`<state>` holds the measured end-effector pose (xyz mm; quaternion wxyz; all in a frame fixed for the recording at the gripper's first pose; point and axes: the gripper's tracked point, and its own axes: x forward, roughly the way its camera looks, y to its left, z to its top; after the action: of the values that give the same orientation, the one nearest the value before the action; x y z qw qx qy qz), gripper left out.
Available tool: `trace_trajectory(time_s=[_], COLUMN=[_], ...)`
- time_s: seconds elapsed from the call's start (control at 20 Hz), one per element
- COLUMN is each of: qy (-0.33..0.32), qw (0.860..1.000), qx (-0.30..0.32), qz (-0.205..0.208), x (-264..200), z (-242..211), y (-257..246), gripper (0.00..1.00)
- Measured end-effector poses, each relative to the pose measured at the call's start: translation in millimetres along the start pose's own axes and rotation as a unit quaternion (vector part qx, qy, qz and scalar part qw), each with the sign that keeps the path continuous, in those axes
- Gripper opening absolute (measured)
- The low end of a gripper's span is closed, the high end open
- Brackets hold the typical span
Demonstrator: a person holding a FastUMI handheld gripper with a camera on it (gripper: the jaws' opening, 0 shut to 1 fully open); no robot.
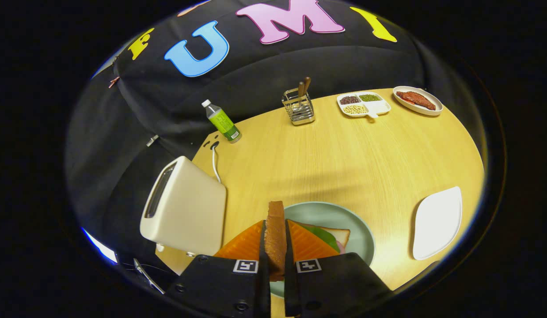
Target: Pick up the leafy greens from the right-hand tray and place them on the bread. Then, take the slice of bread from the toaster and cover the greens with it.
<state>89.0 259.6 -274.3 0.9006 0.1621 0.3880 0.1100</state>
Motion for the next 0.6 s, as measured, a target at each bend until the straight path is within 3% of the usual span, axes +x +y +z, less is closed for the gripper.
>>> trace_trajectory(time_s=[0.15,0.3,0.35,0.45,0.5,0.6], qy=[-0.007,-0.005,-0.006,-0.012,-0.023,-0.056], qw=[1.0,0.997,0.996,0.993,0.992,0.988], qx=[-0.015,-0.042,-0.055,-0.075,-0.082,-0.095], qz=[-0.027,-0.057,-0.072,-0.088,-0.095,-0.107], x=[-2,-2,-4,-14,-23,-45], z=[-3,-8,-9,-4,4,25], y=[-22,-41,-49,-59,-63,-72], gripper=[0.2,0.34,0.41,0.79,0.92,1.0])
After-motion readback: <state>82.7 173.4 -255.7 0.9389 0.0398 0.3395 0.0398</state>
